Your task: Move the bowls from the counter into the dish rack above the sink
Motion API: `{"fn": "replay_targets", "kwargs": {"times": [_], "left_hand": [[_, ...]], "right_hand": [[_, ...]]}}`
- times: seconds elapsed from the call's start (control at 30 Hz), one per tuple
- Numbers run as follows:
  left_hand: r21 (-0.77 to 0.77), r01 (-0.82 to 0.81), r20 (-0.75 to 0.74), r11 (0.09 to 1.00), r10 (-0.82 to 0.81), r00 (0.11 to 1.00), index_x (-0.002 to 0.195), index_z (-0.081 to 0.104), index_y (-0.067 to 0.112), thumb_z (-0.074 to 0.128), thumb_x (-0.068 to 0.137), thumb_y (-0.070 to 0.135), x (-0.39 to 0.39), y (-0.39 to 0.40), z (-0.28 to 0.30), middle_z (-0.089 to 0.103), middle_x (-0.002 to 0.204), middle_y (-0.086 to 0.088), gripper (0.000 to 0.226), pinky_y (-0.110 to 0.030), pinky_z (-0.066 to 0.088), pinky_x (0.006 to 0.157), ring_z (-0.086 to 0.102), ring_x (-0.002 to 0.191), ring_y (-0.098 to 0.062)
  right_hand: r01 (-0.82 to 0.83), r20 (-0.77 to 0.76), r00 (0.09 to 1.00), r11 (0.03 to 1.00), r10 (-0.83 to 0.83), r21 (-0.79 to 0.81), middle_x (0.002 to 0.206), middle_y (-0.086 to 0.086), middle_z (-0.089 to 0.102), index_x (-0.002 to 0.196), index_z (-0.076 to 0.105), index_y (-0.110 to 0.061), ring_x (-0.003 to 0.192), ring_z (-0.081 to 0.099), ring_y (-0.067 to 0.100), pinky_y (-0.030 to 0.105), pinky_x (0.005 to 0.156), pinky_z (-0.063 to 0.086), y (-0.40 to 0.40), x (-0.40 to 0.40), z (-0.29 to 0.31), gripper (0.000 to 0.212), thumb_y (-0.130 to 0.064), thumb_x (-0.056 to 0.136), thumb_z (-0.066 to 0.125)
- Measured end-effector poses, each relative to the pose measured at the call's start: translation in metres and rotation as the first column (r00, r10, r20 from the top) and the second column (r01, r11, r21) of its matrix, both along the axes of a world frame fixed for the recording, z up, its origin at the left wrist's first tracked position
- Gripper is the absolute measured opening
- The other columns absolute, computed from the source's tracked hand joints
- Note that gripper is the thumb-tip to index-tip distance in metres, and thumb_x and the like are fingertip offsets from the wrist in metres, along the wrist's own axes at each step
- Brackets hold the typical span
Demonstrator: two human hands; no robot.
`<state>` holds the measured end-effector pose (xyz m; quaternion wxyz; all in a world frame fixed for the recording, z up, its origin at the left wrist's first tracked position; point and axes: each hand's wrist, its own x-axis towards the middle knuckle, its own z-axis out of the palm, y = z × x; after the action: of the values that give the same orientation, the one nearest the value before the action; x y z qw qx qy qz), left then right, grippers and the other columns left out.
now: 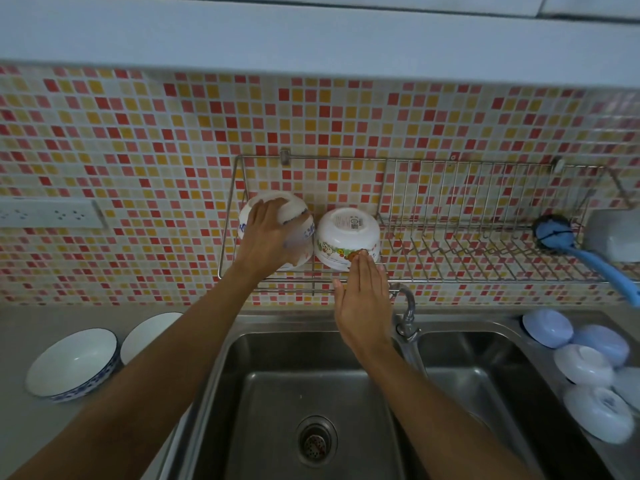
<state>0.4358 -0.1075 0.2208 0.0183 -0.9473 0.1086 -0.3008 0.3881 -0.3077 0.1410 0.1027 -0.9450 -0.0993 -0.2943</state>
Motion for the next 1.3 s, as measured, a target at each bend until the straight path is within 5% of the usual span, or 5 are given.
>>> {"fn": "replay_targets", "kwargs": {"times": [0.53, 0.93, 1.1, 1.3], "left_hand": [[0.076, 0.042, -0.125, 0.996, -0.032, 0.992, 0.141, 0.039, 0.016, 0.085, 0.056, 0.046, 0.004, 0.003, -0.008, 0.046, 0.133, -0.021, 0.101, -0.056, 0.034, 0.102, 0.042, 0.122, -0.041], [-0.110, 0.089, -0.286, 0.990, -0.117, 0.951, 0.146, 0.026, 0.018, 0.086, 0.061, 0.037, 0.012, 0.008, -0.016, 0.025, 0.155, -0.008, 0.106, -0.048, 0.018, 0.115, 0.022, 0.140, -0.032], [-0.078, -0.062, -0.277, 0.995, 0.038, 0.960, 0.149, 0.016, 0.023, 0.073, 0.064, 0.061, 0.012, 0.010, -0.021, 0.011, 0.158, -0.010, 0.109, -0.059, 0.007, 0.114, 0.007, 0.145, -0.035], [-0.167, -0.091, -0.264, 0.982, 0.044, 0.963, 0.140, 0.032, 0.025, 0.072, 0.065, 0.062, 0.010, 0.012, -0.020, 0.020, 0.154, -0.013, 0.093, -0.064, 0.019, 0.109, 0.011, 0.143, -0.037]], "right_hand": [[-0.027, 0.010, 1.000, 0.999, 0.027, -0.019, 0.143, 0.017, 0.049, 0.139, 0.045, -0.002, 0.136, 0.043, 0.030, 0.044, 0.116, 0.017, -0.003, 0.001, -0.003, 0.055, -0.038, 0.099, 0.033], [-0.038, -0.023, 0.999, 0.999, 0.038, -0.022, 0.133, 0.013, 0.059, 0.130, 0.055, -0.010, 0.129, 0.049, 0.030, 0.045, 0.116, 0.018, -0.006, -0.001, -0.004, 0.049, -0.044, 0.098, 0.040], [-0.048, -0.008, 0.999, 0.999, 0.048, -0.019, 0.129, 0.012, 0.060, 0.126, 0.055, -0.009, 0.127, 0.049, 0.030, 0.049, 0.116, 0.028, -0.006, -0.002, -0.004, 0.051, -0.047, 0.098, 0.036], [-0.056, -0.005, 0.998, 0.998, 0.056, -0.012, 0.126, 0.011, 0.061, 0.122, 0.055, -0.010, 0.126, 0.049, 0.029, 0.048, 0.115, 0.028, -0.007, -0.002, -0.005, 0.049, -0.049, 0.098, 0.038]]}}
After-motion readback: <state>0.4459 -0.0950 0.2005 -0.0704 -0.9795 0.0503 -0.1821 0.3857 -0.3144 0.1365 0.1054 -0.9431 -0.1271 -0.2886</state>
